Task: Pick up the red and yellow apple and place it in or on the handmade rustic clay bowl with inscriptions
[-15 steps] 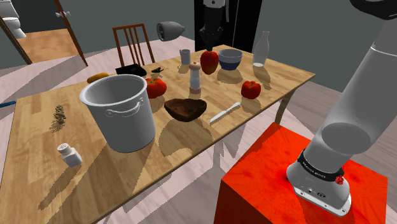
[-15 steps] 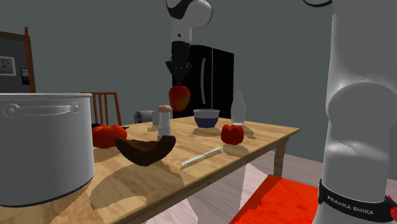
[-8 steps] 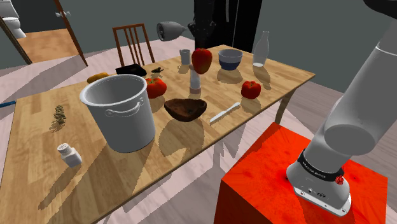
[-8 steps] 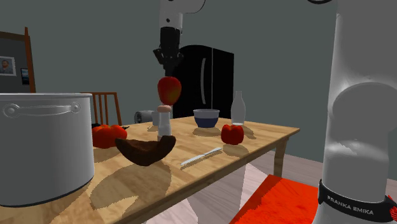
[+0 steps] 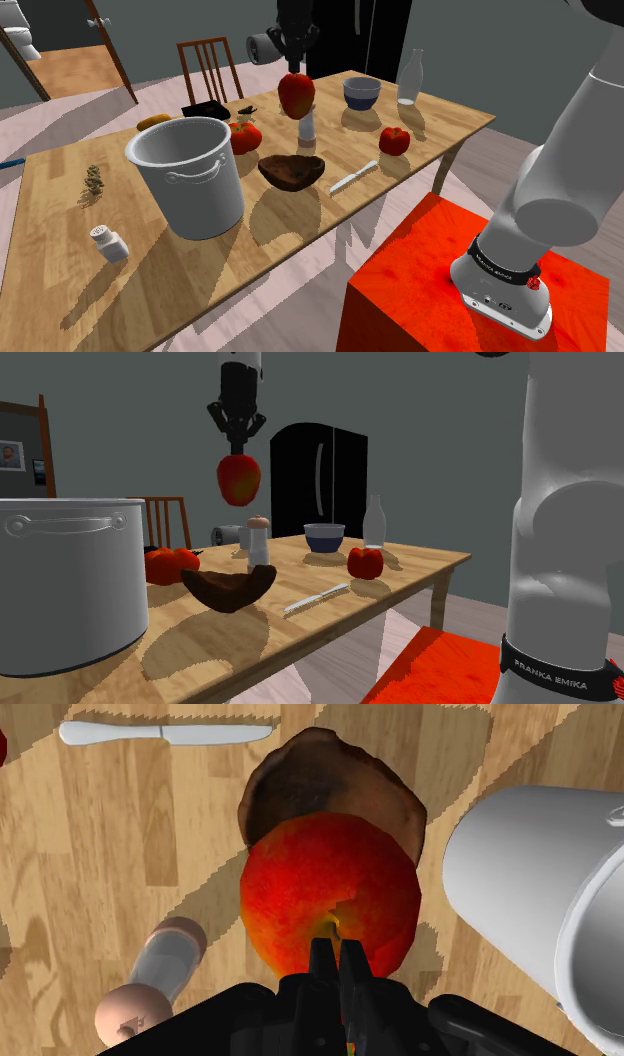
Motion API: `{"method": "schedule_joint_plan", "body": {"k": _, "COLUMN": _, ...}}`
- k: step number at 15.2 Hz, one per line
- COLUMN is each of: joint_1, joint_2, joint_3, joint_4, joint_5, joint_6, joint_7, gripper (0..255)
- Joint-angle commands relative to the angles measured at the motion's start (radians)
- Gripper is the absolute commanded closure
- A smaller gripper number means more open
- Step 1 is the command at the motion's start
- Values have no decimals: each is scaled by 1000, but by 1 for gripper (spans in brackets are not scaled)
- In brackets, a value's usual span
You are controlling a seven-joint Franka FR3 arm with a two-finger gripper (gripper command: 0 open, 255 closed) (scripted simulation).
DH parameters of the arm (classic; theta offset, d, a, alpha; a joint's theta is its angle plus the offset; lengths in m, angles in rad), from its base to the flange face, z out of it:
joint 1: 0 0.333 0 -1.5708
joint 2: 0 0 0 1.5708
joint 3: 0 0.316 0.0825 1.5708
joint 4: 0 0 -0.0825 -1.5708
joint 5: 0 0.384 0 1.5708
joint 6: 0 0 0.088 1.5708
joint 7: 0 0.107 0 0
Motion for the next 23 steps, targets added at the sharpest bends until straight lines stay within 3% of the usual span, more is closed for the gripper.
{"method": "schedule_joint_plan", "body": {"k": 1, "joint_1": 27, "joint_2": 13, "joint_3": 26, "joint_4": 47, "joint_5": -5, "joint_6": -34, "joint_7": 55, "gripper": 255}}
{"method": "schedule_joint_plan", "body": {"k": 23, "joint_1": 34, "joint_2": -19, "joint_3": 34, "joint_4": -267, "joint_5": 0, "joint_6": 249, "joint_7": 65, "gripper": 255}}
